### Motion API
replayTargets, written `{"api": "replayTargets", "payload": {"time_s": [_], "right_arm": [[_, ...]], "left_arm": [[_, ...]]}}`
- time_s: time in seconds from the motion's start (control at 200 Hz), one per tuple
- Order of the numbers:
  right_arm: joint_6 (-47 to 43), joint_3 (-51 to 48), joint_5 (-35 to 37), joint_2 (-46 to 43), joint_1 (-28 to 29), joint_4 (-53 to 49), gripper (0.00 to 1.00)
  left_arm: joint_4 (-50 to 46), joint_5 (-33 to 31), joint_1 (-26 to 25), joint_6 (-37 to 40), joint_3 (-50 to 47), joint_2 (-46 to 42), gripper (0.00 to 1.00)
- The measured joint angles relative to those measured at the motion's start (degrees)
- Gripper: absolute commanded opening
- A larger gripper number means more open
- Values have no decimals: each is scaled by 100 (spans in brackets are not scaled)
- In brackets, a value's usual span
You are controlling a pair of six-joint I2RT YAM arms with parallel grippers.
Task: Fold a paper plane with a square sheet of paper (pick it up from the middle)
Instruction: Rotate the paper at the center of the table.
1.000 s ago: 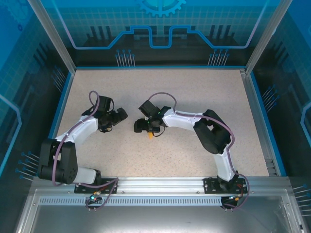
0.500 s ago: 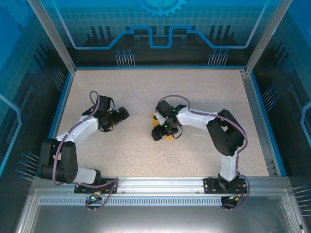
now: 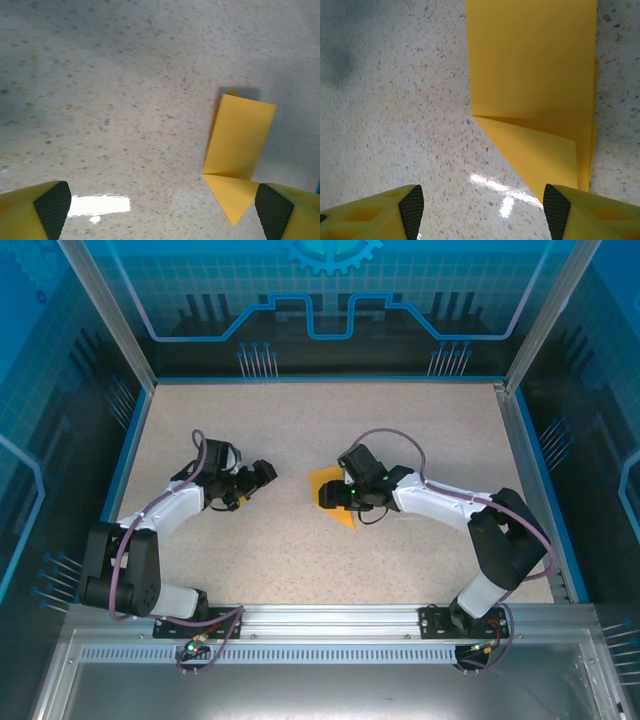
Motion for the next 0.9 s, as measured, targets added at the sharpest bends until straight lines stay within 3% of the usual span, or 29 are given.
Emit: {"api": "replayTargets", "payload": {"time_s": [0.24,0.48,0.9], "right_arm": [[894,-24,61,525,31,522,64],[940,11,140,929,28,409,64],[-1231,35,-551,807,-20,-518,63]], "left_arm": [[210,317,-249,-11,0,31,98],[229,352,-345,-15,2,153,98],[232,378,-590,-20,11,203,99]]}}
